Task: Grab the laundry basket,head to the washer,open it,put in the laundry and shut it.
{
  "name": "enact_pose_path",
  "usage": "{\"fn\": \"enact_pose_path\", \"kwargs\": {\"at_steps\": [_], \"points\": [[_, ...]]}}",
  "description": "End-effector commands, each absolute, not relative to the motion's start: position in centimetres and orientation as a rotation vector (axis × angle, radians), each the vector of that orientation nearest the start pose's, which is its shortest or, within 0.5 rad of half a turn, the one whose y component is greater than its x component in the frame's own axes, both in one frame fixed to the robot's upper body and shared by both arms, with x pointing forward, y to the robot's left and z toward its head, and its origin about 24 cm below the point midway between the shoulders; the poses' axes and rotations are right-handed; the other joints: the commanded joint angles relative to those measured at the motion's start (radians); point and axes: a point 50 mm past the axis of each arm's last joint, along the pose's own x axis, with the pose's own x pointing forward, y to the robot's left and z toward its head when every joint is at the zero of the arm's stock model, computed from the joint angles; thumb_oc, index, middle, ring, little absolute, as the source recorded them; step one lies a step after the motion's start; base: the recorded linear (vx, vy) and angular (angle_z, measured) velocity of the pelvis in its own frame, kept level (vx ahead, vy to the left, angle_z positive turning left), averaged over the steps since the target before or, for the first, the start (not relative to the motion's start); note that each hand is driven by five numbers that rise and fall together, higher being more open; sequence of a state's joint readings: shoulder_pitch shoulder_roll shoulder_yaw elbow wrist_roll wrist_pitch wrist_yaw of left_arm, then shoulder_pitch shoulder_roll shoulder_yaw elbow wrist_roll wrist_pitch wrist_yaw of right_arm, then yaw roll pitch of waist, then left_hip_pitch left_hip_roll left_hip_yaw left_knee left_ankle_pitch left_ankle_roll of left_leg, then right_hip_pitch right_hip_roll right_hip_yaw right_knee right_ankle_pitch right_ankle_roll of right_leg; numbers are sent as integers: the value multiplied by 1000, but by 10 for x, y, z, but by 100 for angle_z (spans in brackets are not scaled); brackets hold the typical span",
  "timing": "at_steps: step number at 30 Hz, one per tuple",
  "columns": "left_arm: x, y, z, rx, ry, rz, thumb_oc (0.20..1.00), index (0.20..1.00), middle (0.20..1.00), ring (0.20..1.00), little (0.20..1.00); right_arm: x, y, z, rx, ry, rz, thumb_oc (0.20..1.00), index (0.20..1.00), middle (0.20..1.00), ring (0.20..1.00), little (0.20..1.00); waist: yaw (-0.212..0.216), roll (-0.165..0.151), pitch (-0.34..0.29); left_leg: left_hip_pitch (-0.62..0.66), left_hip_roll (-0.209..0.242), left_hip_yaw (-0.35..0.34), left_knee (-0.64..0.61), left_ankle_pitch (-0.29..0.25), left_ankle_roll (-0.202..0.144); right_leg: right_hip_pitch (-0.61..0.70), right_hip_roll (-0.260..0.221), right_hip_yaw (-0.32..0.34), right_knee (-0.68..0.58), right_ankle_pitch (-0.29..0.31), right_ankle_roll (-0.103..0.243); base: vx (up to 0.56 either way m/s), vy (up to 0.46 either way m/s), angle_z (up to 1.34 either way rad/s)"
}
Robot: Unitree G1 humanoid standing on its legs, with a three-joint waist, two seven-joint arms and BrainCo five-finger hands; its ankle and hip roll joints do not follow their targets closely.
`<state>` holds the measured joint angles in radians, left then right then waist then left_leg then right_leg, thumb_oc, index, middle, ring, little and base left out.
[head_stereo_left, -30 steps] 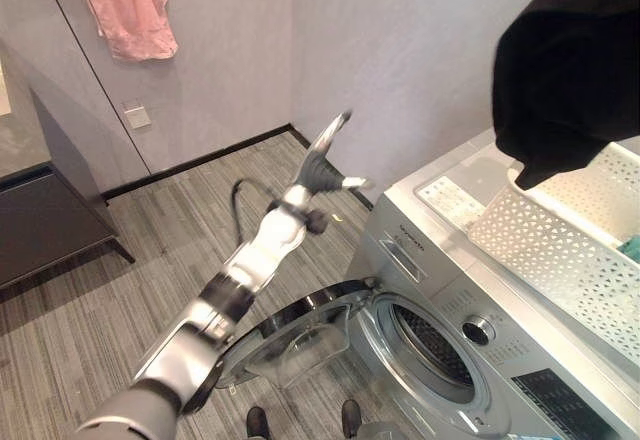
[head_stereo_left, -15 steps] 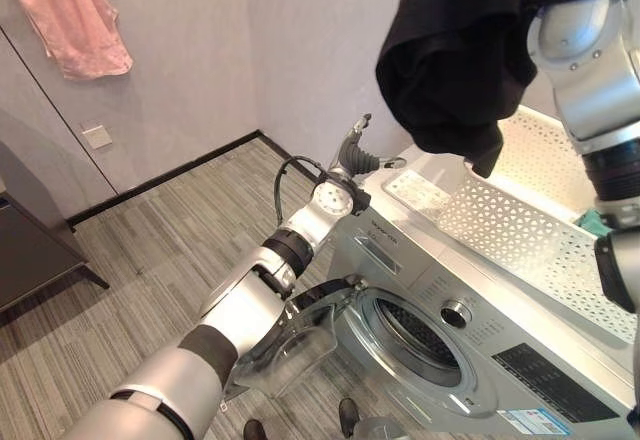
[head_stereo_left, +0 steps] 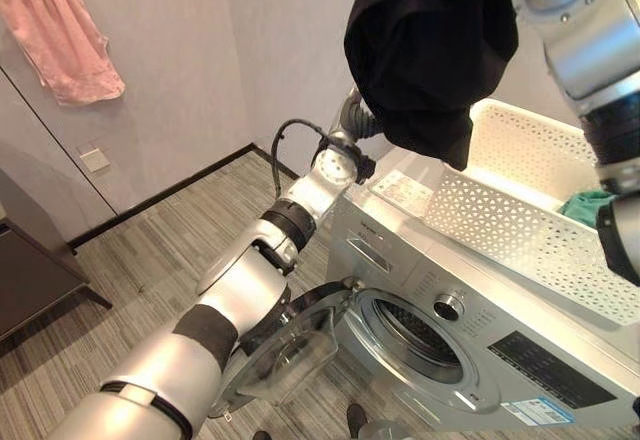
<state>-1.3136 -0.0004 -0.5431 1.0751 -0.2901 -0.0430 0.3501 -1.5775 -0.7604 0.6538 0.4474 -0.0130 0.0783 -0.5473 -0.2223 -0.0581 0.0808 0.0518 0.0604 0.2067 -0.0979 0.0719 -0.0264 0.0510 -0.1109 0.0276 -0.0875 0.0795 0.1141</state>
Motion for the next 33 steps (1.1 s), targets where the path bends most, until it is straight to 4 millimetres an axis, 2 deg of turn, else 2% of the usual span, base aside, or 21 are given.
{"fn": "enact_pose_path", "kwargs": {"at_steps": [1,6,10,14,18,24,30,33], "points": [[394,-15,285,275,-474,-168,1000,1000,1000,1000,1000,306,-129,489,-780,-1229,-483,200,200,200,200,200,50,31,-83,106,40,-11,11,-149,-4,-34,-22,13,24,-40,47,0,0,0],[376,-29,314,153,-590,-239,1000,1000,1000,1000,1000,310,-122,482,-779,-1221,-435,200,200,200,200,200,66,29,-86,102,45,-22,11,-147,-7,-26,-19,4,17,-40,43,0,0,0],[371,-34,318,114,-600,-264,1000,1000,1000,1000,1000,311,-119,480,-770,-1219,-423,200,200,200,200,200,73,29,-86,100,45,-28,11,-147,-6,-24,-18,0,14,-39,42,0,0,0],[360,-47,330,49,-626,-332,1000,1000,1000,1000,1000,310,-111,482,-743,-1223,-404,200,200,200,200,200,90,28,-87,93,44,-40,11,-144,-7,-16,-20,-12,11,-40,41,0,1,1],[354,-51,339,40,-648,-360,1000,1000,1000,1000,1000,309,-106,484,-737,-1232,-395,200,200,200,200,200,101,26,-90,90,44,-50,11,-142,-9,-10,-22,-23,11,-42,40,1,2,5],[358,-45,347,103,-668,-321,1000,1000,1000,1000,1000,306,-97,482,-708,-1250,-344,200,200,200,200,200,109,25,-92,92,43,-57,11,-142,-7,-4,-23,-31,14,-46,38,3,2,11],[365,-22,356,108,-694,-245,1000,1000,1000,1000,1000,300,-77,471,-718,-1293,-222,200,200,200,200,200,110,24,-98,97,45,-53,11,-144,-8,-1,-21,-30,14,-49,36,0,0,0],[369,-6,360,107,-713,-200,1000,1000,1000,1000,1000,290,-68,463,-728,-1342,-141,200,200,200,200,200,108,24,-97,99,46,-48,11,-144,-10,-2,-19,-31,15,-50,36,0,0,0]]}}
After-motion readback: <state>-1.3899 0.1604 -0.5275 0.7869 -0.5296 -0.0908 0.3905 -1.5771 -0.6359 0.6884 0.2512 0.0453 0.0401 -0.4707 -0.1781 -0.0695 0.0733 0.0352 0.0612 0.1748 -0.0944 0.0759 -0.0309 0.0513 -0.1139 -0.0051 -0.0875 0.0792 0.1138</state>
